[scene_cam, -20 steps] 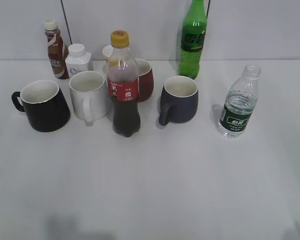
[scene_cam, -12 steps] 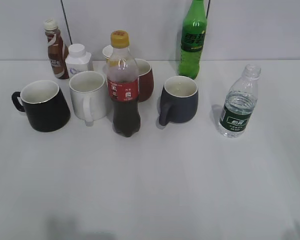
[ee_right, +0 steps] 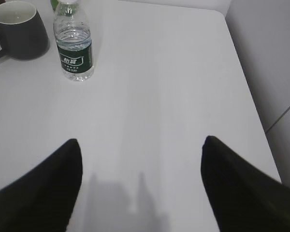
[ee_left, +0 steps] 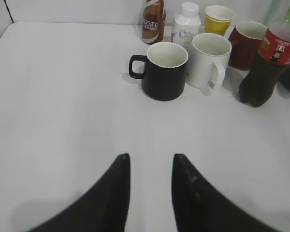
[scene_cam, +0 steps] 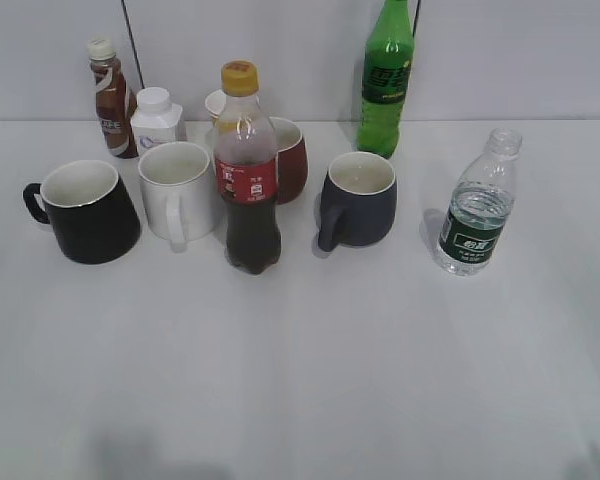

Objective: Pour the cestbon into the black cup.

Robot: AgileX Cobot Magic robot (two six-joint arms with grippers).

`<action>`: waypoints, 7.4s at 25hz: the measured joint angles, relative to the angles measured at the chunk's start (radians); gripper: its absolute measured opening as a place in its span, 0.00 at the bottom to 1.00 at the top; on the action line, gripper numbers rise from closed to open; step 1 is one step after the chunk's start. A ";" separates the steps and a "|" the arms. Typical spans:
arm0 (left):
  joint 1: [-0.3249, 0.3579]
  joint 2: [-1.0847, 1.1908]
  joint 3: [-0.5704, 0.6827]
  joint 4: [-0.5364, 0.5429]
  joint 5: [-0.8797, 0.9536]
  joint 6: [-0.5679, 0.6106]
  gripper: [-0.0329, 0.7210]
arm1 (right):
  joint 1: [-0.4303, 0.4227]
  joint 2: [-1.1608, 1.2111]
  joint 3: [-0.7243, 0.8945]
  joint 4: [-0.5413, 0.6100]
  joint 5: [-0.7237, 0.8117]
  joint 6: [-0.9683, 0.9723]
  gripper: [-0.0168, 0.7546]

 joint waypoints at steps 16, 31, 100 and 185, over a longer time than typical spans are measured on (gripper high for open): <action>0.000 0.095 -0.023 -0.045 -0.567 0.000 0.35 | 0.000 0.000 0.000 0.000 0.000 0.000 0.78; 0.001 1.186 0.180 0.110 -1.616 0.000 0.35 | 0.000 0.000 0.000 0.000 0.000 0.000 0.78; 0.144 1.871 0.043 0.470 -2.155 0.055 0.10 | 0.000 0.446 -0.017 0.020 -0.750 -0.072 0.72; -0.641 1.567 -0.136 0.190 -1.493 0.056 0.10 | 0.503 1.543 -0.189 0.323 -1.584 -1.618 0.68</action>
